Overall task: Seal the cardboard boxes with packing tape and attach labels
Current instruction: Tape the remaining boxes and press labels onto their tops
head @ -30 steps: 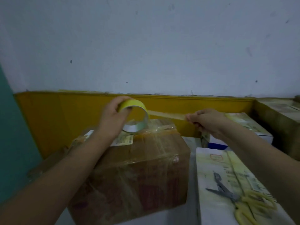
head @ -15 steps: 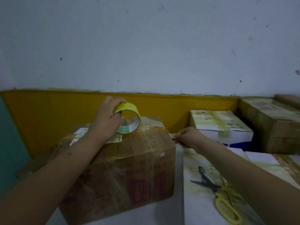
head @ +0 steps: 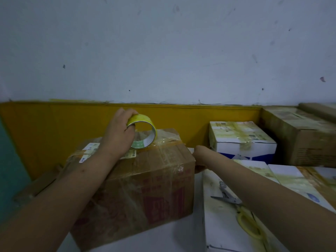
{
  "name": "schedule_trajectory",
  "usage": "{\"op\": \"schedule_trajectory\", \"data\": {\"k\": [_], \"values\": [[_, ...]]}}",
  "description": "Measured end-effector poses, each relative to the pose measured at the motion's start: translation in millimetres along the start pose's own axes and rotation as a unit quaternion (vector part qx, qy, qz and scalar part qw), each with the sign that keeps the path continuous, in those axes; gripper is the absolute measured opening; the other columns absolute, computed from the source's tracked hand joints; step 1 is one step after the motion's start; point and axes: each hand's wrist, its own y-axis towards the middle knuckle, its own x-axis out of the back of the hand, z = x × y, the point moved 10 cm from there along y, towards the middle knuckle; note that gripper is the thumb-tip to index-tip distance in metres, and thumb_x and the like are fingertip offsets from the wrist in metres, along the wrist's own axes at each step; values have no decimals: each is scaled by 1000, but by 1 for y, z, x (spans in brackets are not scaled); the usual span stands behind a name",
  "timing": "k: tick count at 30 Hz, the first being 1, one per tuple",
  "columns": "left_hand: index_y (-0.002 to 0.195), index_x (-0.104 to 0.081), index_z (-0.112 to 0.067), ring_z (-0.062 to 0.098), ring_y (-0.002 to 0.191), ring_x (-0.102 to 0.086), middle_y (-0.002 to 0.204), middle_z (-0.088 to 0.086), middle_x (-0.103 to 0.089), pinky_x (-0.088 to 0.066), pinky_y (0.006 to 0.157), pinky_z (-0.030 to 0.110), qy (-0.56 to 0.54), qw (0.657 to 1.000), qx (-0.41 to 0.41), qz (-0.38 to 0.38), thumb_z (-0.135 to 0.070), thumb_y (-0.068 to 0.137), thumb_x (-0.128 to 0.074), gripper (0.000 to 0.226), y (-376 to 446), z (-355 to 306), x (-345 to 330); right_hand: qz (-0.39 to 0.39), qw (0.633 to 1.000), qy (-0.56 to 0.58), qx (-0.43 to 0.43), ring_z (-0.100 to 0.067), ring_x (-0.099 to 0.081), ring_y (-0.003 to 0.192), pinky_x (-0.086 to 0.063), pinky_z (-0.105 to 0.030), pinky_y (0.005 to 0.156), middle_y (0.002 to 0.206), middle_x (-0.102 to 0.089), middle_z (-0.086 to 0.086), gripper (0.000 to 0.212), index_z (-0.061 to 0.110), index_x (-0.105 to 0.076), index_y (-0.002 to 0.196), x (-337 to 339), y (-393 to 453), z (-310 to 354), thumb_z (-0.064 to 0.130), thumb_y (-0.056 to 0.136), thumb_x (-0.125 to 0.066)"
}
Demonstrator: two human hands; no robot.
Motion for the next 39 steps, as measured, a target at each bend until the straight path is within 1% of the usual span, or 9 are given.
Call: {"op": "schedule_trajectory", "data": {"k": [7, 11, 17, 20, 22, 25, 31, 36, 39], "values": [[99, -58, -12, 26, 85, -51, 95, 2, -48, -44, 70, 40, -21, 999, 44, 5, -6, 89, -43, 19, -1, 16, -1, -77, 978, 183, 60, -26, -70, 71, -57, -30, 51, 95, -70, -21, 39, -10, -59, 113, 50, -11, 37, 27, 105, -49], [93, -58, -15, 26, 63, -60, 95, 16, -51, -44, 55, 28, -62, 996, 58, 20, 8, 93, -41, 29, -2, 9, -5, -59, 992, 74, 87, -31, -71, 87, -55, -31, 51, 110, -68, -25, 36, -8, -57, 122, 42, -26, 80, 20, 105, -44], [100, -59, -24, 31, 78, -57, 103, 11, -51, -45, 61, 34, -66, 995, 56, 48, 12, 88, -42, 42, -1, 10, -11, -83, 965, -218, 122, -36, -49, 131, -45, -43, 98, 149, -45, -18, 45, 7, -31, 151, -4, -8, 107, 13, 107, -30], [122, -64, -21, 27, 82, -59, 114, 11, -46, -47, 55, 19, -12, 994, 46, 100, 14, 91, -41, 52, 4, 4, -11, -88, 942, -304, 115, -35, -53, 125, -48, -43, 93, 143, -51, -17, 44, 9, -39, 147, -9, 6, 104, 13, 104, -33], [137, -59, -30, 23, 86, -58, 117, 5, -45, -50, 65, 30, 99, 979, 2, 178, 10, 94, -40, 62, 11, -7, 0, -91, 920, -361, 124, -34, -56, 119, -50, -42, 86, 138, -55, -16, 44, 12, -42, 145, -11, 10, 105, 13, 102, -35], [147, -46, -41, 27, 91, -56, 129, 1, -44, -47, 74, 48, 316, 913, -37, 257, 10, 92, -36, 75, 15, -4, 53, -80, 906, -399, 113, -32, -58, 113, -51, -39, 82, 136, -55, -15, 46, 13, -39, 148, -12, 18, 103, 15, 102, -32], [154, -12, -54, 24, 87, -58, 136, 3, -44, -51, 71, 43, 507, 785, -28, 355, 12, 89, -41, 97, -49, 72, 143, -97, 891, -433, 93, -30, -57, 120, -48, -35, 85, 142, -52, -16, 44, 7, -36, 149, -10, 16, 108, 14, 107, -26], [157, 0, -47, 26, 95, -57, 140, 6, -41, -50, 72, 40, 477, 791, -16, 382, 14, 89, -47, 103, -93, 102, 114, -104, 875, -465, 82, -29, -59, 114, -46, -32, 76, 146, -47, -17, 47, 7, -23, 155, -12, 14, 108, 13, 108, -23], [157, 7, -44, 26, 85, -57, 136, 5, -43, -49, 68, 42, 433, 827, 20, 359, 15, 87, -47, 107, -105, 113, 111, -113, 859, -491, 87, -27, -61, 94, -53, -37, 75, 123, -60, -13, 43, 13, -48, 143, -8, 25, 106, 15, 104, -30]]}}
